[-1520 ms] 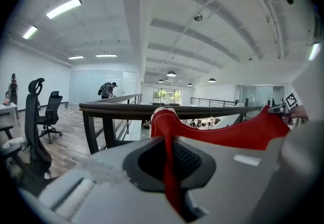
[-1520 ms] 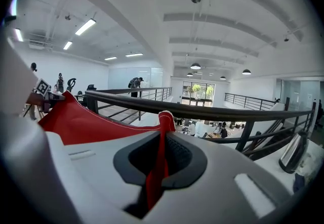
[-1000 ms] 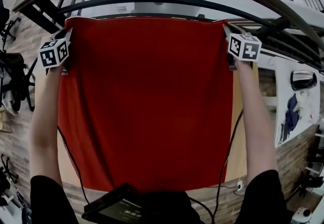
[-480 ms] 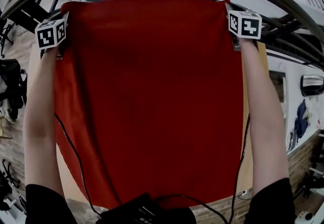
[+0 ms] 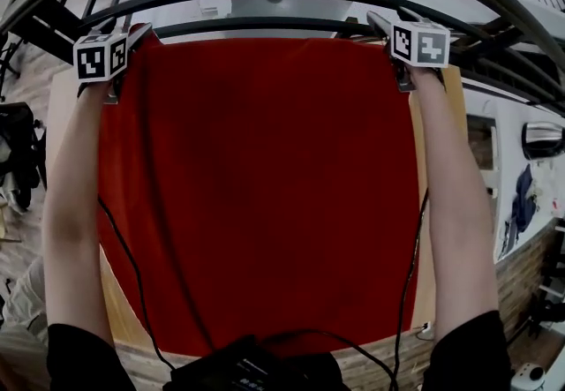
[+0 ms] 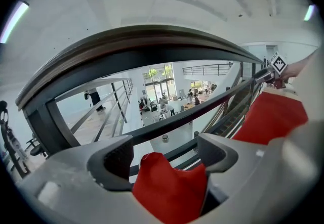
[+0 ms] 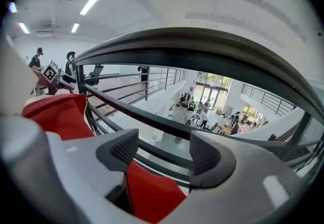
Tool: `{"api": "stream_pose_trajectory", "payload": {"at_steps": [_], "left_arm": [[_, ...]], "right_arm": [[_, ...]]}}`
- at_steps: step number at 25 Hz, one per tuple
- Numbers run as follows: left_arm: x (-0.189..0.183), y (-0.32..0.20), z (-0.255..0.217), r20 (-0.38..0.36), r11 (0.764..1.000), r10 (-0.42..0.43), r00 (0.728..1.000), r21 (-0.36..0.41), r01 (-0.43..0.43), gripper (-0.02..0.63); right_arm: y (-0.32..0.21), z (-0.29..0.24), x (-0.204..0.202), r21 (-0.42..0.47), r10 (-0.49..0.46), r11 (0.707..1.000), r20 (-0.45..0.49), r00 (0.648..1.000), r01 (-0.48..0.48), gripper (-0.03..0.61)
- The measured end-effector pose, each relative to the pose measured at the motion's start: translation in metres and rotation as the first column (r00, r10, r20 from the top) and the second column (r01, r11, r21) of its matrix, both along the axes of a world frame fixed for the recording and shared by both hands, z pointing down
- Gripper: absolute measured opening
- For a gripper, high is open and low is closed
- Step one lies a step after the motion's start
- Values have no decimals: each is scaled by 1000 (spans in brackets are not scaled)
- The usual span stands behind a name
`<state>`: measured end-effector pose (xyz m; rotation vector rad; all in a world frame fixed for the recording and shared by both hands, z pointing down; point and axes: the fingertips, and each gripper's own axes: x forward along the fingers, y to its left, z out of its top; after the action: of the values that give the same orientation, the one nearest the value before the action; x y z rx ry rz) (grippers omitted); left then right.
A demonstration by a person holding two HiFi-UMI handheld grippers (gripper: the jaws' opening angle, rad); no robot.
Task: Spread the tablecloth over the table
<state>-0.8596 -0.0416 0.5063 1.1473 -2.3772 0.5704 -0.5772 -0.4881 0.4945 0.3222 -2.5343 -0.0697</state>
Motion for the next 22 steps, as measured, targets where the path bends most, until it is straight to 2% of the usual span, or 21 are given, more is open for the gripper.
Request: {"api": "stream_pose_trajectory", "payload": {"at_steps": [2, 3, 4, 6, 8, 11, 15, 19, 22], "left_arm": [[17, -9, -10, 5, 999, 38, 999, 25, -38, 403], [30, -14, -15, 9, 997, 66, 998, 39, -66, 359], [47, -18, -20, 11, 994, 103, 995, 47, -103, 262], [93, -23, -26, 11, 980, 195, 981, 47, -195, 190], [146, -30, -31, -4, 955, 285, 959, 81, -284, 9], [246, -41, -29, -74, 911, 397, 915, 152, -383, 6], [378, -26, -18, -172, 876, 475, 863, 189, -444, 6], [489, -13, -18, -200, 825, 562, 802, 204, -527, 6], [557, -12, -15, -208, 805, 590, 780, 219, -551, 6]], "right_arm": [[9, -2, 15, 13, -13, 1000, -23, 1000, 14, 306], [14, -3, 26, 12, -19, 1000, -27, 999, 20, 165], [21, -3, 40, -2, -26, 1000, -28, 999, 26, 27], [40, 0, 79, -41, -29, 999, -24, 999, 28, 17], [53, -1, 129, -63, 6, 998, -5, 1000, -7, 9], [73, 3, 219, -147, 119, 982, 23, 993, -115, 9], [137, 23, 322, -231, 232, 945, -19, 972, -230, 9], [193, 16, 386, -259, 325, 912, -13, 946, -317, 9], [206, 15, 419, -252, 353, 903, -22, 935, -347, 9]]}}
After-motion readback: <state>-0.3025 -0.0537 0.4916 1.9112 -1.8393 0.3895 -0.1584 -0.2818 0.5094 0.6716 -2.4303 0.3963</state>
